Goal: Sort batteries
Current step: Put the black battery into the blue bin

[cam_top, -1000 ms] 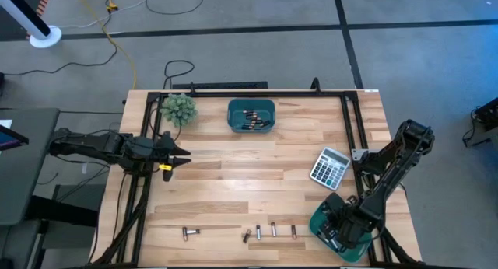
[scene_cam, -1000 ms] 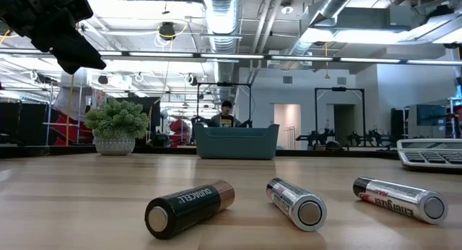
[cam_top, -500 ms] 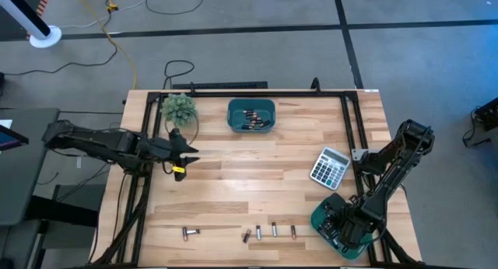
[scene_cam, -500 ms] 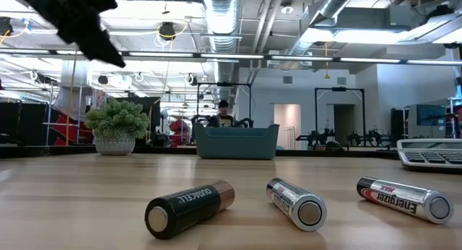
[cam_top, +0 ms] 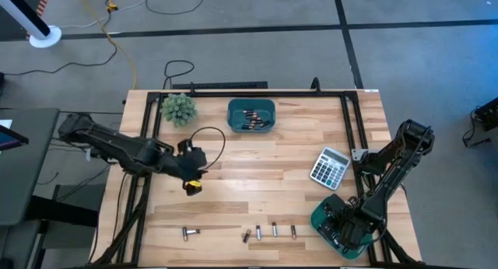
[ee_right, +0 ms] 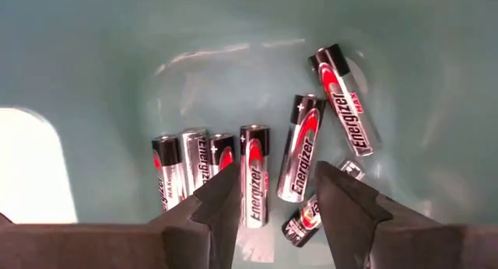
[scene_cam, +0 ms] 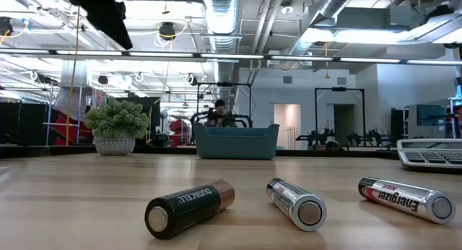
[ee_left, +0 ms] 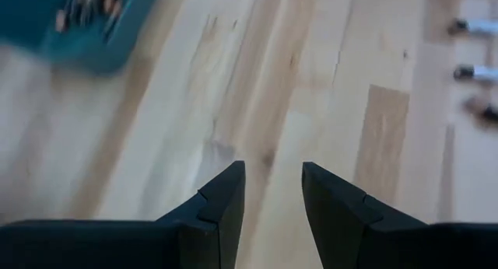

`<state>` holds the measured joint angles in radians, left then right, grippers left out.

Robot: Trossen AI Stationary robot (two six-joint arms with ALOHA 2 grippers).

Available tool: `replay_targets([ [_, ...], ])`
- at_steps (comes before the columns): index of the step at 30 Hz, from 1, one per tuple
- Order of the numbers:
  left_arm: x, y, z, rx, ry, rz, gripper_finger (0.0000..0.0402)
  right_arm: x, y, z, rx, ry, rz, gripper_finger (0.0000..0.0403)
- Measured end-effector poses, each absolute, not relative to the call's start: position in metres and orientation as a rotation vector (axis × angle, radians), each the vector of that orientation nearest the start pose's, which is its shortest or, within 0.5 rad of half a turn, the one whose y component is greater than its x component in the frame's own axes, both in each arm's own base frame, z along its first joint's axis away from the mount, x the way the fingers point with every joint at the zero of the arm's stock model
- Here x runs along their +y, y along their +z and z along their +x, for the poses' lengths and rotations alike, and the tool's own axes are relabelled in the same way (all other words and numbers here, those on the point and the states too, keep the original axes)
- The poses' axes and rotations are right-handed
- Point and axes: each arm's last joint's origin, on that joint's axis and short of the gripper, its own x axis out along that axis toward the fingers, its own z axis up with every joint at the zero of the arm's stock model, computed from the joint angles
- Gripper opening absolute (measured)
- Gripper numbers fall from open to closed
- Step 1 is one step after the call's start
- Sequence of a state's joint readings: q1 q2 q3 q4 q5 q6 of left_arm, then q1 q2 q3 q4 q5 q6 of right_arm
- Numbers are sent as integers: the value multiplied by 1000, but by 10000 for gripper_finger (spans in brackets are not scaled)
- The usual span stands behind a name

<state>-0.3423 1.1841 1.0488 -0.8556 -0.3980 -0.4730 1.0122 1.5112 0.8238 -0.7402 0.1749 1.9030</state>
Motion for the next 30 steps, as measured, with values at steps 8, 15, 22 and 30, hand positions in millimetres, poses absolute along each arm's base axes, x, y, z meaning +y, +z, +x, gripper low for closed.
replay_targets([
  [8, -67, 286, 218, 1024, 541, -363, 125, 207, 163, 136, 1255, -570, 800, 178],
  [15, -70, 279, 216, 1112, 577, -432, 125, 211, 178, 137, 1246, -567, 924, 177],
  [22, -68, 278, 209, 1145, 671, -476, 125, 212, 225, 138, 1237, -574, 971, 177],
  [30, -92, 277, 197, 1099, 757, -637, 125, 197, 272, 131, 1168, -705, 768, 177],
])
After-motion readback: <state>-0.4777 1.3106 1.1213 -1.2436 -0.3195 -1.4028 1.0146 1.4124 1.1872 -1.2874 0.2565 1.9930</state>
